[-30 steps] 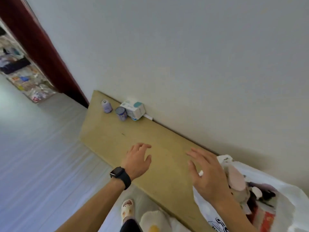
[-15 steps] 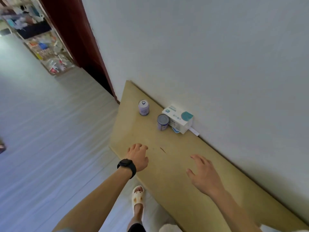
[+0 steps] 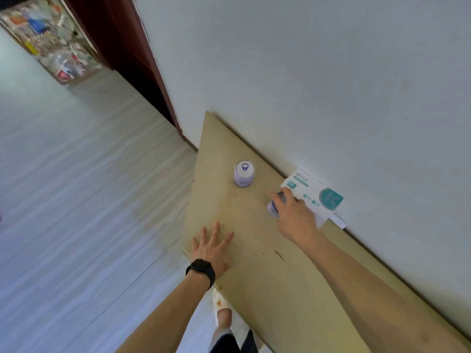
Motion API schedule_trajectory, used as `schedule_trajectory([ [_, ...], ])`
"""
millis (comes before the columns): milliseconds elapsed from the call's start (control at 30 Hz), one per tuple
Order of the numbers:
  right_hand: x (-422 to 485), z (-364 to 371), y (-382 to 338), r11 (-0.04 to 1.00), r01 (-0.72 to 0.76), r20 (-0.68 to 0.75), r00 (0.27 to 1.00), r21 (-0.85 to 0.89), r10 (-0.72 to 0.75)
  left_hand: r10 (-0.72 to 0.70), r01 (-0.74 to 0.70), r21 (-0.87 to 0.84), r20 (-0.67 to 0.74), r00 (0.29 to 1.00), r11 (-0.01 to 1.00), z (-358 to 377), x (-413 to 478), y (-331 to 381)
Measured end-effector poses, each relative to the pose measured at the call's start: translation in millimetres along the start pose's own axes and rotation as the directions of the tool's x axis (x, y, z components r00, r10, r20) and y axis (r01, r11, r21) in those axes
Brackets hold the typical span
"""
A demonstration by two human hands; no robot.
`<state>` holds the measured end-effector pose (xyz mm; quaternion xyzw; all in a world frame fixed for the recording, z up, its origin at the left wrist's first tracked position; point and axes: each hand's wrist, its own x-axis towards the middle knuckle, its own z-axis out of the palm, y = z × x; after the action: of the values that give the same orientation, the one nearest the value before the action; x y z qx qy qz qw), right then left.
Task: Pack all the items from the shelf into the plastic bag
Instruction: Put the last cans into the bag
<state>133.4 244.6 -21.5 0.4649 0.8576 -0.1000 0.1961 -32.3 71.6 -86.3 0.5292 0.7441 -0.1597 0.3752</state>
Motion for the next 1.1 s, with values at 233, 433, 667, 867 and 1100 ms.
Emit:
schedule_trajectory([
  [233,-48.1,27.1,-2.1,0.993,-0.077,0.034,0.997,0.095,0.074,-0.017,-0.133,-0.374,-0.371,0.928,0.918,-101.3,46.9,26.8],
  [433,-137.8,69.0,14.9,0.885,-0.391,0.277,0.906,0.254,0.32,0.168,-0.211,-0.094,-0.339,0.926,0.973,-152.8,112.7,54.5],
  [667,-210.6,80.2,71.0,-0.101,-0.638,0.61,0.661,0.764,0.438,0.208,-0.273,-0.163,-0.331,0.921,0.948,-111.7,96.8,57.1],
  [867,-306.3,64.2,87.8,-0.817,-0.171,0.583,0.779,0.55,0.229,0.226,-0.256,-0.124,-0.211,0.951,0.959,-38.2,11.6,71.6],
  [1100,-436.3,86.9,133.0,-0.893,0.152,-0.056,0.988,0.423,0.142,0.344,-0.345,-0.398,-0.077,0.936,0.85,36.1,-96.2,160.3],
])
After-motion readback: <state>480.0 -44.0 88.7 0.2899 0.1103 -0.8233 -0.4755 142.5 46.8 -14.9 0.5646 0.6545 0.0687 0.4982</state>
